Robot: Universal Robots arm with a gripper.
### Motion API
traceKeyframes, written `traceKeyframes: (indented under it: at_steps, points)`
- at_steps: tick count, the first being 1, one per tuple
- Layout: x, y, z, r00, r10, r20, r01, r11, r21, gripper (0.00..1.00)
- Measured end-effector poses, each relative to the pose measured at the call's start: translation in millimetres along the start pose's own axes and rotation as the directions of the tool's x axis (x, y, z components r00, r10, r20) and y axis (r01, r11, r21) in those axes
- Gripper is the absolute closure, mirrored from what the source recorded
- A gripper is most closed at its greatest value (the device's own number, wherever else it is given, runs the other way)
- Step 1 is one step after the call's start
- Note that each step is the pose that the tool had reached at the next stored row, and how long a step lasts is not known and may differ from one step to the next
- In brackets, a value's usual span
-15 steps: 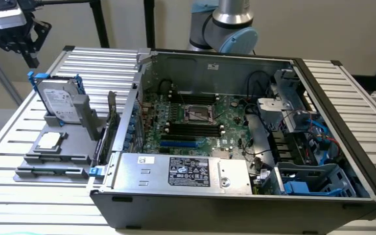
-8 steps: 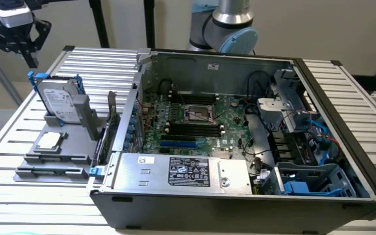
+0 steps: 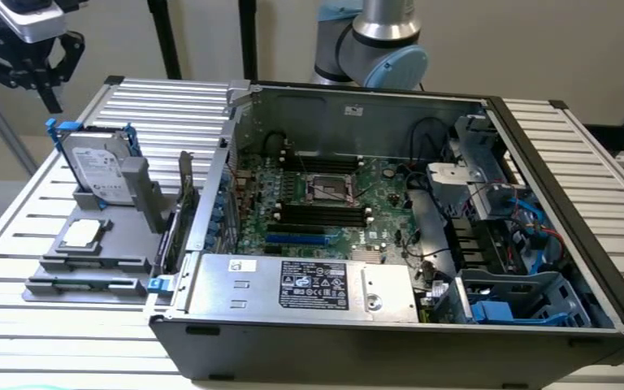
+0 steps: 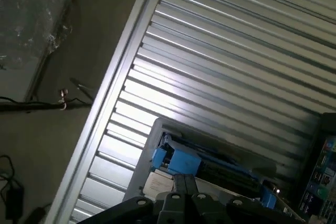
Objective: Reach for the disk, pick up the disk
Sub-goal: 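Pick up the disk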
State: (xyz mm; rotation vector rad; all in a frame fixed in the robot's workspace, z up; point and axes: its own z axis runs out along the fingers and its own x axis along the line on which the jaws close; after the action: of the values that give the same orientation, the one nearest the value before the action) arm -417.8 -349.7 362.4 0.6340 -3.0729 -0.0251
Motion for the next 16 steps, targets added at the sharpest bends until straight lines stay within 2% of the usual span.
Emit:
traceKeyframes:
  at_steps: [4, 8, 16]
  points:
    - [0.0, 0.0, 0.0, 0.9974, -0.071, -0.0012, 0.071, 0.9974, 0.0, 0.89]
    - [0.0, 0.0, 0.0, 0.9905, -0.137, -0.0017, 0.137, 0.9905, -0.0011, 0.89]
    - [-1.4, -0.6, -1.5, 0.9765, -0.216, 0.0039, 0.216, 0.9764, -0.0117, 0.89]
